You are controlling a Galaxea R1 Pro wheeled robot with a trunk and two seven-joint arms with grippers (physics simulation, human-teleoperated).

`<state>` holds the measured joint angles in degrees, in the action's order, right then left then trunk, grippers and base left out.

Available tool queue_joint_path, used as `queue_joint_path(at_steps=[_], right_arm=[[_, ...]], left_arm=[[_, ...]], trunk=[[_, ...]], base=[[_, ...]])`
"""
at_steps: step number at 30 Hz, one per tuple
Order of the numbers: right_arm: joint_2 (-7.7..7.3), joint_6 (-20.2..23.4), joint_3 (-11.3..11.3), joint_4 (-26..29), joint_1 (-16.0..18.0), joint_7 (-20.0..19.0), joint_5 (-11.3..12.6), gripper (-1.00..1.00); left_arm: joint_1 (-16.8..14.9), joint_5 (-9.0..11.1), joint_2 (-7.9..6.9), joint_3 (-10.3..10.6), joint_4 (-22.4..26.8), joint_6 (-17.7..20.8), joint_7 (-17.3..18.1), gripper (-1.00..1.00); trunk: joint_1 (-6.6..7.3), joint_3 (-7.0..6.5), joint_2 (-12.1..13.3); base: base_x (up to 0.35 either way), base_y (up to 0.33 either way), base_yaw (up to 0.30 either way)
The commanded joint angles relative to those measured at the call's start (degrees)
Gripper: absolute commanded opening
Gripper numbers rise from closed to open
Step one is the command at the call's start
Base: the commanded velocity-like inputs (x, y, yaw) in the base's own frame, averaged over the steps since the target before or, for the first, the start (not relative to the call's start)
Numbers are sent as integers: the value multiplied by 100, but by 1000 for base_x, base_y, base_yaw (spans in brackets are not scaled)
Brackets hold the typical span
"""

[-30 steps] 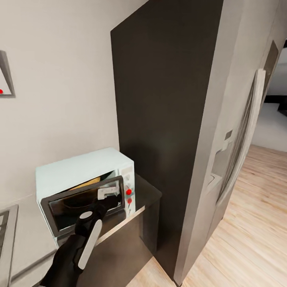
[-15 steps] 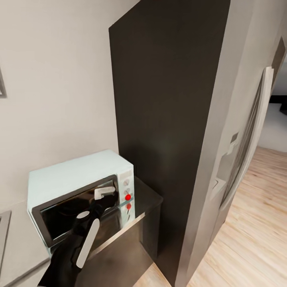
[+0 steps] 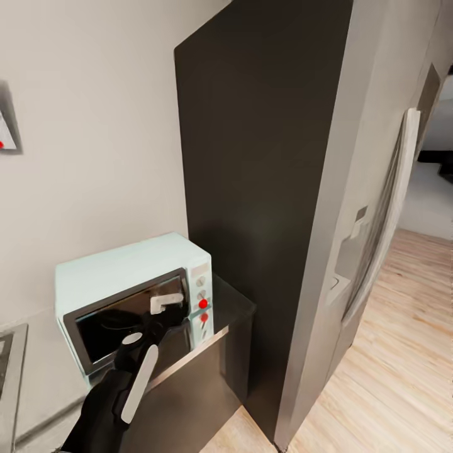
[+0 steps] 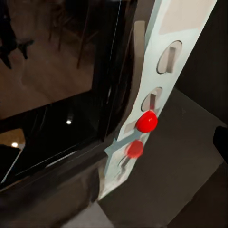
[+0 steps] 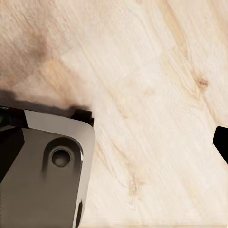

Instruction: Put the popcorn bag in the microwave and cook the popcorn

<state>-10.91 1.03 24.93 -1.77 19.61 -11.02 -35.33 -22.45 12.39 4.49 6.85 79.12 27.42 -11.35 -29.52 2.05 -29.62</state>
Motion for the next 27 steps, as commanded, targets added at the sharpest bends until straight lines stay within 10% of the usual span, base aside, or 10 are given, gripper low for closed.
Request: queue_joint_path(at_steps=[1, 11, 17, 23, 27], right_arm=[[-5, 8, 47, -8, 8, -14, -35, 100], [0, -12, 47, -8, 8, 47, -35, 100], [1, -4, 47, -8, 8, 74, -35, 100], [14, 18, 31, -8, 8, 74, -56, 100], [10, 18, 30, -8, 8, 70, -66, 100]], left_arm=[[-5, 54, -1, 8, 7, 23, -54, 100], [-5, 66, 68, 109, 0, 26, -507, 100], [-5, 100, 85, 731, -146, 33, -487, 100], [-5, 165, 447, 1465, -1766, 27, -468, 100], [-5, 1192, 466, 1515, -4126, -192, -451, 100]], trunk=[[1, 13, -12], [1, 13, -12], [1, 13, -12], [1, 13, -12], [1, 13, -12]], base=[[-346, 0, 0], [-346, 0, 0], [-346, 0, 0], [-346, 0, 0], [-346, 0, 0]])
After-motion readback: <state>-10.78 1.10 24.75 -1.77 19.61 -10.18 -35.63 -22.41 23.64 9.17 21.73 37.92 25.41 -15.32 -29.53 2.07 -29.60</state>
